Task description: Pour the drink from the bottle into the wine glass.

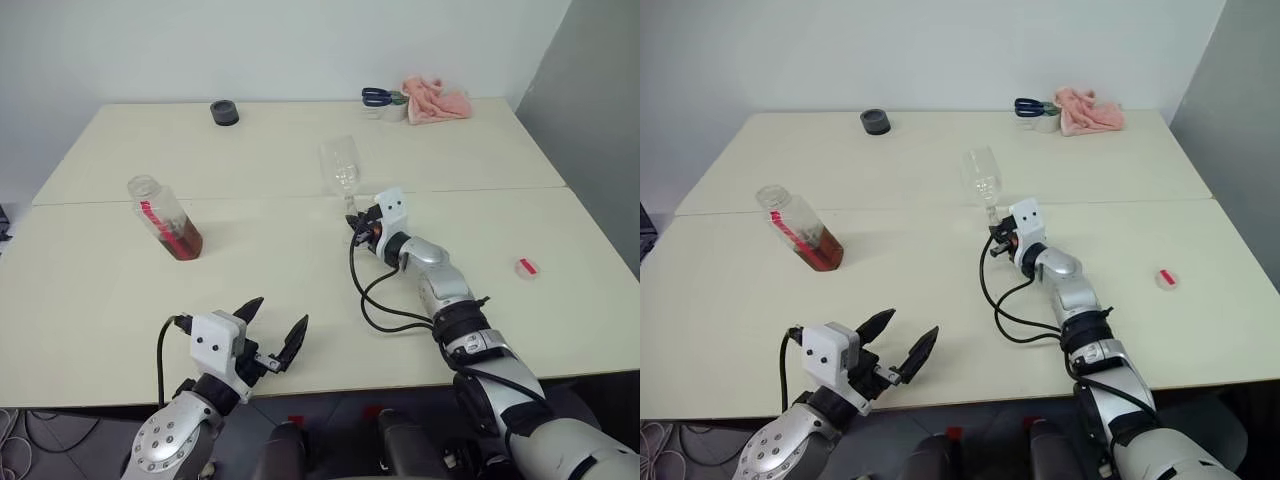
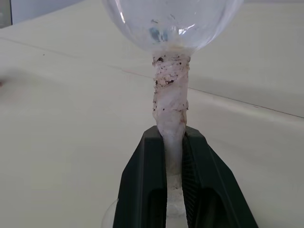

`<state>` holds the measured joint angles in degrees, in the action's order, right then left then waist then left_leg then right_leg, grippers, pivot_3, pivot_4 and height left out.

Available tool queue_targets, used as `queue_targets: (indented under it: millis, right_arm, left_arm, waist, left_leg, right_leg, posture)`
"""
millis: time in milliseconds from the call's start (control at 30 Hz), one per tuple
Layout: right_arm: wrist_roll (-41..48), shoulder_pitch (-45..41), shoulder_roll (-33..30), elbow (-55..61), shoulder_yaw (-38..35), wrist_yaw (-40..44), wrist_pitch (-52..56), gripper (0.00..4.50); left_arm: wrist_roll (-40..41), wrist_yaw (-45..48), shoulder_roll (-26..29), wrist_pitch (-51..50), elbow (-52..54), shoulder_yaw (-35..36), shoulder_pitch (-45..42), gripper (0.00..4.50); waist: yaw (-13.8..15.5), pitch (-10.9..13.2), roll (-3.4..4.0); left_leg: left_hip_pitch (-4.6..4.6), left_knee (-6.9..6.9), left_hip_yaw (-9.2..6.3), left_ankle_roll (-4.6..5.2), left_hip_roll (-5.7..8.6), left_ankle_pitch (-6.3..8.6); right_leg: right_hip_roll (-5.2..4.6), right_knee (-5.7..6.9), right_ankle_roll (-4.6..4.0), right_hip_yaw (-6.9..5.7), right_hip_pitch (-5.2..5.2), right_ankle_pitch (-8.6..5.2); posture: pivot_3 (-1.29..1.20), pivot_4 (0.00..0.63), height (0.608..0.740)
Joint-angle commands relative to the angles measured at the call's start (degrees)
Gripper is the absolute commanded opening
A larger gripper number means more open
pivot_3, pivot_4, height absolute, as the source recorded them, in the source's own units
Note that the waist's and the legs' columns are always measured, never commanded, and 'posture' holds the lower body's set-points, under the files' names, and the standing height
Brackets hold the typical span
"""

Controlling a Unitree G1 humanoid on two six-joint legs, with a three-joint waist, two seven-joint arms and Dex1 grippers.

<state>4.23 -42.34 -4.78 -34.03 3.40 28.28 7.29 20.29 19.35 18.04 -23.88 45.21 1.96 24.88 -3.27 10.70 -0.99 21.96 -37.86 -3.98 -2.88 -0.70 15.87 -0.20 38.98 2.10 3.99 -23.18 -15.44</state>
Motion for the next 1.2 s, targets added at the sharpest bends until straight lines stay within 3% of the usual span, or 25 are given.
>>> queue_targets:
  millis: [33,167,533,767,967,1200]
  right_arm:
    - [-1.42,4.06,-1.87,3.98,2.06,1.33,4.03,0.13]
    - [-1.56,9.57,-4.4,12.29,4.21,2.76,8.78,0.13]
    - [-1.46,13.32,-8.13,18.64,5.13,3.71,17.11,0.13]
    - [1.39,10.32,-4.4,17.53,2.98,2.32,12.87,0.13]
    - [2.18,1.62,2.15,8.37,2.54,2.63,1.89,0.13]
    - [-1.19,-10.93,8.33,-16.32,2.36,0.22,-14.18,0.13]
  left_arm:
    - [1.44,0.2,0.54,-0.08,2.75,0.99,0.17,4.5]
    - [0.79,0.16,0.68,0.12,2.26,0.32,0.02,4.5]
    - [0.39,-0.99,0.13,0.31,2.57,-0.11,0.0,4.5]
    - [0.35,-2.32,-0.36,0.74,2.72,0.68,-0.07,4.5]
    - [1.11,-3.59,-1.45,0.52,3.93,3.32,1.98,4.5]
    - [1.52,-4.03,-1.01,-0.29,4.47,6.12,1.13,4.5]
  waist:
    - [0.1,-0.03,-0.01]
    - [0.37,-0.13,0.02]
    - [0.28,-0.35,0.0]
    - [0.05,-0.38,-0.02]
    - [-1.26,-0.28,-0.01]
    - [-1.45,-0.2,0.01]
  left_leg:
    - [0.0,0.0,0.0,0.0,0.02,0.0]
    - [0.0,0.0,-0.05,0.0,0.02,0.0]
    - [-0.08,0.0,0.01,0.0,0.0,0.0]
    - [-0.08,0.0,0.02,0.0,-0.02,0.0]
    - [-0.07,0.03,0.05,0.0,-0.17,0.0]
    - [-0.04,0.07,0.02,0.0,-0.14,0.0]
  right_leg:
    - [-0.02,-0.01,0.0,0.0,0.01,0.0]
    - [-0.03,-0.02,0.01,-0.03,0.04,-0.01]
    - [0.02,-0.03,0.01,0.02,0.06,-0.03]
    - [0.03,-0.04,0.02,0.03,0.06,-0.04]
    - [0.21,0.0,-0.04,0.07,-0.04,-0.06]
    - [0.18,-0.01,-0.08,0.03,-0.07,-0.06]
  posture:
    - [0.0,0.15,0.74]
    - [0.0,0.15,0.74]
    - [0.0,0.15,0.74]
    - [0.0,0.15,0.74]
    - [0.0,0.15,0.74]
    - [0.0,0.15,0.74]
